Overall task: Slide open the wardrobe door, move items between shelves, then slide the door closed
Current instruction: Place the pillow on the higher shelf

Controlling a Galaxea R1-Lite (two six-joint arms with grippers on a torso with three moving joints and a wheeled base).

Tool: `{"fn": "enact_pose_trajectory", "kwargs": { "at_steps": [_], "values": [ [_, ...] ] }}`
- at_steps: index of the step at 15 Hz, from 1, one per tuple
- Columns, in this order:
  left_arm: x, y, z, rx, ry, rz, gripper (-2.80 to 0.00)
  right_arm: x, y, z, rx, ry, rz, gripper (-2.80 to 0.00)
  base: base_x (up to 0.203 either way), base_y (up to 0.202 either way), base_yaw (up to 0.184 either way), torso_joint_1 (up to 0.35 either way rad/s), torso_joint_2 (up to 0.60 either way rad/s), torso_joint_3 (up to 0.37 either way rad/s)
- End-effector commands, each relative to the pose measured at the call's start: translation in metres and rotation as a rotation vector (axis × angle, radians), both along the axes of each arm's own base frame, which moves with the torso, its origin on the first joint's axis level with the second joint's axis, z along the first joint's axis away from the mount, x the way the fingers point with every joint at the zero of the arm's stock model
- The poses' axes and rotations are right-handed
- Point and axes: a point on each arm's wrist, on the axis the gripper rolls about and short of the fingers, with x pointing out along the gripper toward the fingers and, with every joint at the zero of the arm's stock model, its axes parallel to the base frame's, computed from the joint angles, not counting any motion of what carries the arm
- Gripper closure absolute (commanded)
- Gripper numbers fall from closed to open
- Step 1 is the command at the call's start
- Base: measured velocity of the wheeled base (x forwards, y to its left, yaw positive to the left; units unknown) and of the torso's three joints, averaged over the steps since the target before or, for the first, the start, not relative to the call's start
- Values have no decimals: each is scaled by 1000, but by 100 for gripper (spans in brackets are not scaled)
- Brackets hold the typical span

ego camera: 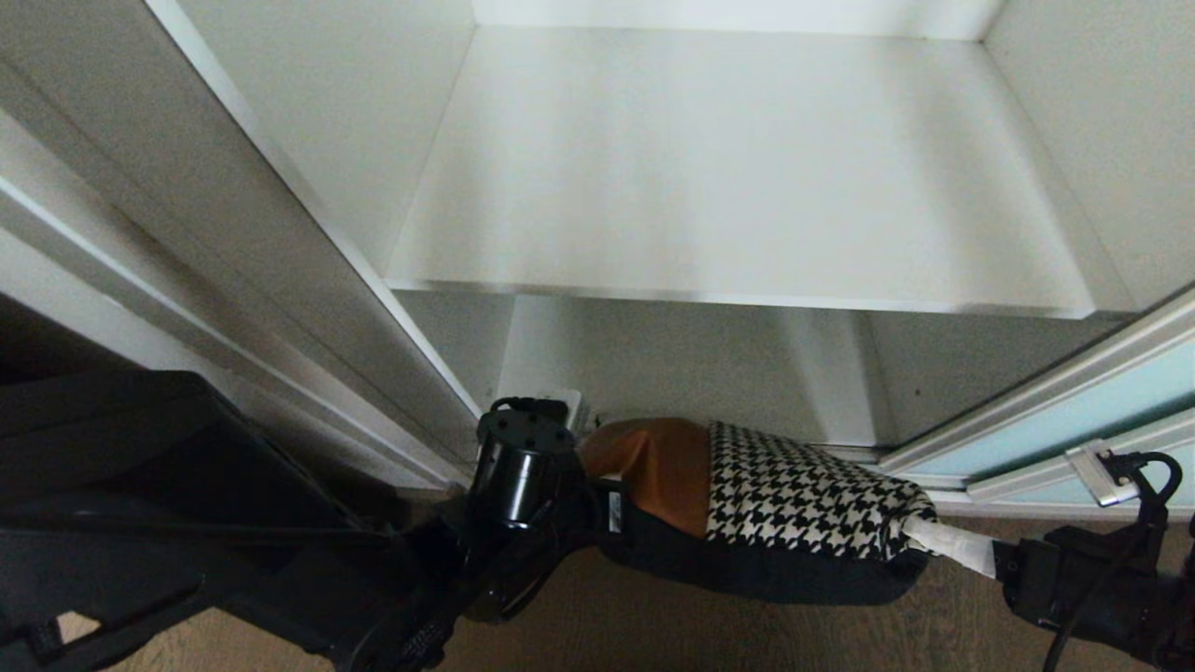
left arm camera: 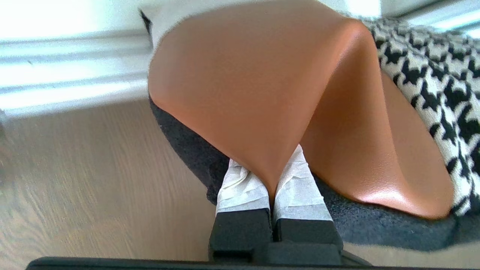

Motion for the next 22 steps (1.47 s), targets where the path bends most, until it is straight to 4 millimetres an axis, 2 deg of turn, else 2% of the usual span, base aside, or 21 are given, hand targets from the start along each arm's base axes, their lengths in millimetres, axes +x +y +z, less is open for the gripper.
{"fn": "enact_pose_trajectory", "kwargs": {
  "at_steps": [1, 9, 14, 17, 22],
  "values": [
    [2, 0, -2, -2, 0, 4, 0, 2, -2, -4, 4, 19, -6, 0, -192, 0, 0, -2, 2, -2],
    [2, 0, 4, -14, -16, 16, 0, 1, -2, -4, 7, 19, 6, 0, -195, 0, 1, 0, 1, 1],
    [8, -2, -2, -6, -9, 31, 0, 1, -2, -5, 7, 22, 9, 0, -177, 0, -1, -1, 4, 3],
    [15, -5, -10, 14, -8, 80, 0, 1, -2, -6, 6, 30, 8, 0, 0, 0, 0, 0, 0, 0],
    [11, -1, -4, 35, -25, 74, 0, 1, -2, -8, 4, 34, 8, 0, 0, 0, 0, 0, 0, 0]
  ]
}}
